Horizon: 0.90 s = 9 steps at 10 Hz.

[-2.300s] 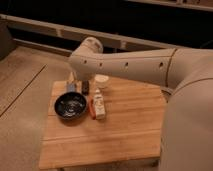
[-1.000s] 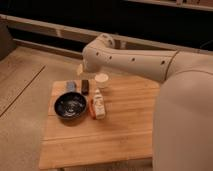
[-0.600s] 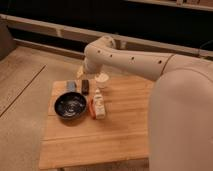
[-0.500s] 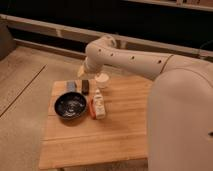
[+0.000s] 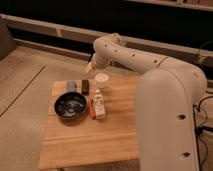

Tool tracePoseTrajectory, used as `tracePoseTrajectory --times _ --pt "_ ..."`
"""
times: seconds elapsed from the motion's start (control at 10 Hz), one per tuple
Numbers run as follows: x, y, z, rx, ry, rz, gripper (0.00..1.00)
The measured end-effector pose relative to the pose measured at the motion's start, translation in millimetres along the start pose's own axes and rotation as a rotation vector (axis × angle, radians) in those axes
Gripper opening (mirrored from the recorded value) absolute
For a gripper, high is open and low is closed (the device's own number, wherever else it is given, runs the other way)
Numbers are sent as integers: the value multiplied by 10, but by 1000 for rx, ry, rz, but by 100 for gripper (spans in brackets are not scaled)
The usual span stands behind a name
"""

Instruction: Place the ceramic cup in the ceramic bowl

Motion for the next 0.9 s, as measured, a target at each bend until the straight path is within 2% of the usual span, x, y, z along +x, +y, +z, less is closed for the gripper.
tracePoseTrajectory --times 0.4,0.5,0.7,0.8,0.9 --pt "-10 3 19 0 3 6 65" --pt "18 -66 54 13 17 22 65" --pt "63 -300 111 70 44 52 65" --pt "55 -523 107 126 55 74 65" --pt "47 -587 106 142 58 80 65"
